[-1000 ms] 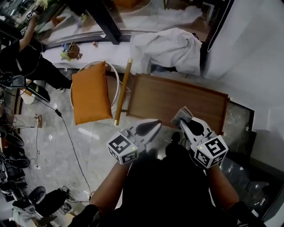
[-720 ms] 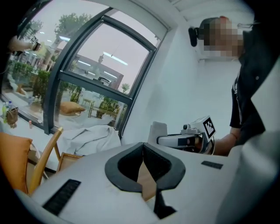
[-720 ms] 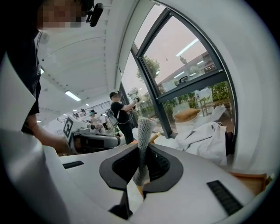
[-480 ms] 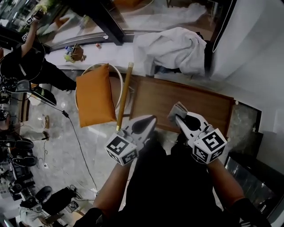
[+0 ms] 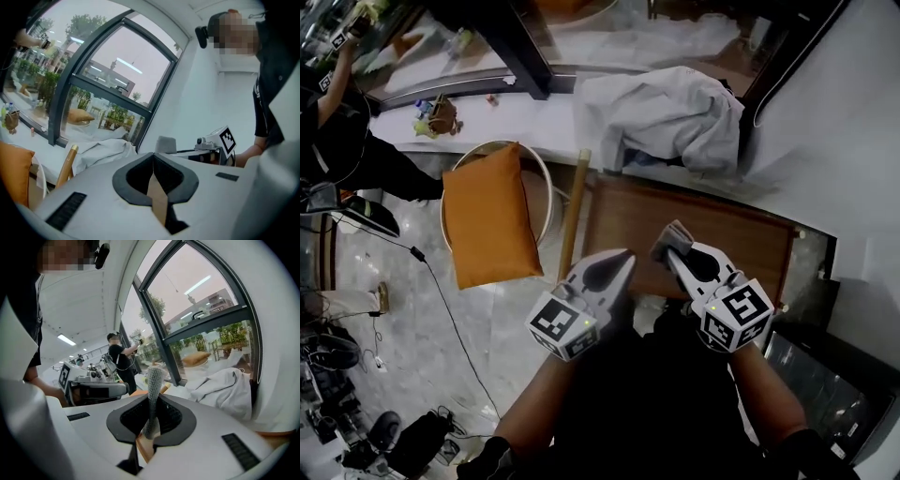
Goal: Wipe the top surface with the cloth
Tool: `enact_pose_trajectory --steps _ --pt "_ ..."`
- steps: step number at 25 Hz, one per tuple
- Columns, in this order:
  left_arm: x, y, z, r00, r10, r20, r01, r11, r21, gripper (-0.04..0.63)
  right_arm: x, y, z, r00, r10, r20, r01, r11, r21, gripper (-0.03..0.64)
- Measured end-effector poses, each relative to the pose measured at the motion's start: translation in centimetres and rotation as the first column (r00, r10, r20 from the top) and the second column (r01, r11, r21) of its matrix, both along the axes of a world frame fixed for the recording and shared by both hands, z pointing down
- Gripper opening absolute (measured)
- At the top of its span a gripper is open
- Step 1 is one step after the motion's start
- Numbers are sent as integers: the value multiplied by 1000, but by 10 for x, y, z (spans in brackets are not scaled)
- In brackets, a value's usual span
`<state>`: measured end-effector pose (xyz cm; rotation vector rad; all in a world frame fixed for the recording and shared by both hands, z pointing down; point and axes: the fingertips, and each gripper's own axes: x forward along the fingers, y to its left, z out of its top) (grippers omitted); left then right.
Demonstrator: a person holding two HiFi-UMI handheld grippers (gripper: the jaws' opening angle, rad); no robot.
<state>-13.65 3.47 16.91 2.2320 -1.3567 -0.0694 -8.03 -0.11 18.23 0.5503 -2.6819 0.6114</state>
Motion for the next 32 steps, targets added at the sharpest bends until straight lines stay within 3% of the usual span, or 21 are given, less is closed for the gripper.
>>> enact_pose_trajectory --steps 4,8,12,21,26,29,32 --pt "-18 -14 8 999 -18 -40 16 999 -44 12 -18 -13 15 999 24 -44 -24 1000 -14 37" --pt "-31 -21 26 999 -34 -30 32 996 -85 12 -35 -29 38 997 45 -60 -47 998 -32 37" --pt "-49 -32 48 996 -90 28 94 984 -152 12 -55 -42 61 999 13 -33 -15 998 -66 37" --pt "-74 -56 73 970 -176 168 207 960 -188 12 -82 -59 124 1000 -25 -7 23 990 -141 37" --pt "-79 -63 90 969 -219 111 240 940 -241 12 -96 -65 152 1000 -20 13 22 985 -169 37" --pt "-78 -67 97 971 -207 123 231 945 -233 11 -111 -71 167 999 -36 30 41 983 -177 37" --pt "-76 -71 106 976 -199 91 216 940 -264 11 -125 -75 178 997 -50 58 60 981 -182 37"
